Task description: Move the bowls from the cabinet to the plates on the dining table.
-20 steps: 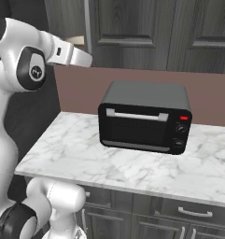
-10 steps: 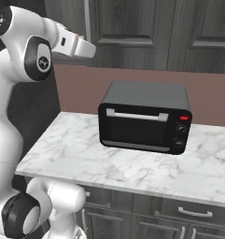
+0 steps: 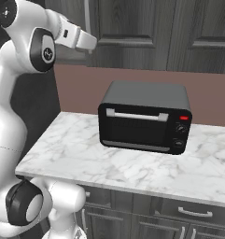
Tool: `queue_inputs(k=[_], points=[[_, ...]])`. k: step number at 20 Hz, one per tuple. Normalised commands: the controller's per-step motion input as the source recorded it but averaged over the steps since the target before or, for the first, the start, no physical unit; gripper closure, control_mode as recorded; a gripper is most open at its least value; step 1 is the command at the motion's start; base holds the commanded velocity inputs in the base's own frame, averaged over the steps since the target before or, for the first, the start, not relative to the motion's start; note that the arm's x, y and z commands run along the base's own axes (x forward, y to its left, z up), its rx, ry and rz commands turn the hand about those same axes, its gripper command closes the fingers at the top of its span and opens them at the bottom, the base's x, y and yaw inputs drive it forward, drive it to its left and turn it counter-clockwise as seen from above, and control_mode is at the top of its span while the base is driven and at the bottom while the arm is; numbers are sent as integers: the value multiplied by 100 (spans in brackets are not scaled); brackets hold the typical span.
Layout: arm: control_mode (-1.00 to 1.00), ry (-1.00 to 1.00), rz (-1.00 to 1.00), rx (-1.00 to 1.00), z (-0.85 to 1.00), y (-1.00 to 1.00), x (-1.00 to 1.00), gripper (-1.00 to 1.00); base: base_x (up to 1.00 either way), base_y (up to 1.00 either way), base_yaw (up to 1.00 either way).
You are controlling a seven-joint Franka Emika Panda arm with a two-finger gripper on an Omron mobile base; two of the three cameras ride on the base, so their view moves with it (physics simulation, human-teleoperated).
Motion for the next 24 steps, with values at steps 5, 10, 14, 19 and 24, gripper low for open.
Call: queue_inputs(k=[5,10,14,19,24], points=[[-100,-2,5,0,0,21,0,-100,0,0,0],[-100,-2,5,0,0,15,4,-100,0,0,0],[-100,-1,2,0,0,0,1,-100,0,0,0],[-100,0,6,-2,-9,-1,0,-100,0,0,0],[-100,0,20,-5,-15,-7,-1,-100,0,0,0]])
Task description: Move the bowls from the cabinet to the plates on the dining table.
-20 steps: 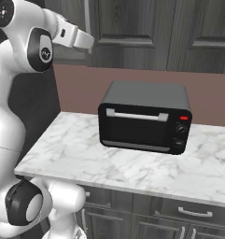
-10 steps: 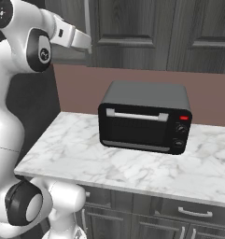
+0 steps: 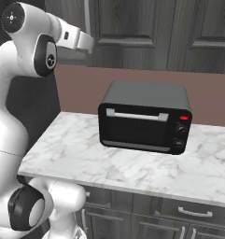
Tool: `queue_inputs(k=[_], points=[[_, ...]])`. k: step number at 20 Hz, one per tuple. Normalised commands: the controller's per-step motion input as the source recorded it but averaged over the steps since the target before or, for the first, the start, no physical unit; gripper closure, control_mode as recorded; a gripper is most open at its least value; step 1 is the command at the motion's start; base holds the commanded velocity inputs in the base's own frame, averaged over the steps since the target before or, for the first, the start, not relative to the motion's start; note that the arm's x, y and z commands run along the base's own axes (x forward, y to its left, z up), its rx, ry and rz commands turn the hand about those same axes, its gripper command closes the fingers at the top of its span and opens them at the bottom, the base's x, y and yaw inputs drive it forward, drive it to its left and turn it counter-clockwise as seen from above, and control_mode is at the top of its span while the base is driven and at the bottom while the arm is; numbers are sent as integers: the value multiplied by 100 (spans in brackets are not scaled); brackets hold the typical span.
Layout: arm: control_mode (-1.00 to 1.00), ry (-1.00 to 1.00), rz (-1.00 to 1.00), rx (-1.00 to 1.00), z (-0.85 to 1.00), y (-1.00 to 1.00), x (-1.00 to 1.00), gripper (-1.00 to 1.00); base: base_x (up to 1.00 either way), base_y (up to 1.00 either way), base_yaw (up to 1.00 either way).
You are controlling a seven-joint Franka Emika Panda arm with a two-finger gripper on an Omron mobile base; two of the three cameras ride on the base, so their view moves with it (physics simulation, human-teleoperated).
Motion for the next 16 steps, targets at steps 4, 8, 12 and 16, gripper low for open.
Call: queue_inputs(k=[4,8,12,16], points=[[-100,0,18,-5,-13,-2,0,-100,0,0,0],[-100,0,10,-3,-5,0,0,-100,0,0,0],[-100,0,0,0,0,0,2,-100,0,0,0],[-100,1,0,0,0,0,18,-100,0,0,0]])
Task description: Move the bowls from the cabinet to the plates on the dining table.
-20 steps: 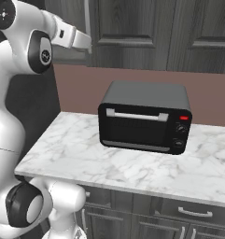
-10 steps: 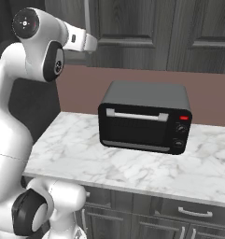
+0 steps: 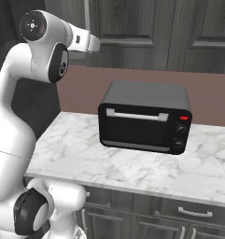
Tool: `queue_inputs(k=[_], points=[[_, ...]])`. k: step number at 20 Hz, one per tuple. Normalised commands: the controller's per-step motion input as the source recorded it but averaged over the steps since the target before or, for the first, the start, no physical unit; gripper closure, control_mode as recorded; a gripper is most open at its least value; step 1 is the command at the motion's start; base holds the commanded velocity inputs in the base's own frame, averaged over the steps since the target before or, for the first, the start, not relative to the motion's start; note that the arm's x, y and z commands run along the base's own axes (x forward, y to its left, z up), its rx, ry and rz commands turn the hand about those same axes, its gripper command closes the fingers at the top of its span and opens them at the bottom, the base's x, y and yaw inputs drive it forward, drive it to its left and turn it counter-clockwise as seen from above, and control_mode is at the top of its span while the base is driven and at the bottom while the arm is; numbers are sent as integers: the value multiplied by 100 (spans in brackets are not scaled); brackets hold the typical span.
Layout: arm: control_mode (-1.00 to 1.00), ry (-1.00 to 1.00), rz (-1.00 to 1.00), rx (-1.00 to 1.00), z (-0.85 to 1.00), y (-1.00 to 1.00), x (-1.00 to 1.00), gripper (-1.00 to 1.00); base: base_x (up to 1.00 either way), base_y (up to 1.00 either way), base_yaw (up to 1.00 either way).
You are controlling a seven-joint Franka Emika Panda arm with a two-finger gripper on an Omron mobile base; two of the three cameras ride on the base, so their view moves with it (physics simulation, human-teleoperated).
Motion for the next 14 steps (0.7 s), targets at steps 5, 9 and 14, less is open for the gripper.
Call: queue_inputs(k=[5,9,14], points=[[-100,3,0,0,0,0,33,-100,0,0,0],[-100,5,0,-2,0,0,38,-100,0,0,0],[-100,4,0,-3,-4,0,39,-100,0,0,0]])
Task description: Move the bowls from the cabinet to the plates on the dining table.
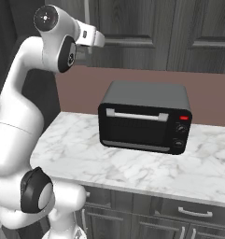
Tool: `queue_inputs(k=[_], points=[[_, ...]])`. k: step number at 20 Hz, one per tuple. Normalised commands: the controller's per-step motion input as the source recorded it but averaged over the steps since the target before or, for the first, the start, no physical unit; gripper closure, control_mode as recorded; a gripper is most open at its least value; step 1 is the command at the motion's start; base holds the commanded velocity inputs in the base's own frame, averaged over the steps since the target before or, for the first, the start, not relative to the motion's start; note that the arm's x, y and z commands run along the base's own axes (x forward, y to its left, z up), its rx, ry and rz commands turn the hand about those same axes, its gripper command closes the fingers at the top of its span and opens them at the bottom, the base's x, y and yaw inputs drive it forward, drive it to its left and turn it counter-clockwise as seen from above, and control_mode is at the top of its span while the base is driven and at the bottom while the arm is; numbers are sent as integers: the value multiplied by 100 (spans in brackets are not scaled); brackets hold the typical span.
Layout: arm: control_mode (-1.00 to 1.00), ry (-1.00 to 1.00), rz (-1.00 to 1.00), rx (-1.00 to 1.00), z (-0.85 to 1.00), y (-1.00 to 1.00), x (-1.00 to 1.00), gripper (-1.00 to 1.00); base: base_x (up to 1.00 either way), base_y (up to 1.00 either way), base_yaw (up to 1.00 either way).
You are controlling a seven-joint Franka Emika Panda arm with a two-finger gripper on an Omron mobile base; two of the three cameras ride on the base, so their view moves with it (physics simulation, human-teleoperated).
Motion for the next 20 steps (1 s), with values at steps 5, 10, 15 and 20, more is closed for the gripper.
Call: queue_inputs(k=[5,10,15,20], points=[[-100,0,0,-2,-10,0,30,-100,0,0,0],[-100,0,0,-2,-14,0,29,-100,0,0,0],[-100,0,0,0,-14,0,34,-100,0,0,0],[-100,0,0,0,-9,0,35,-100,0,0,0]])
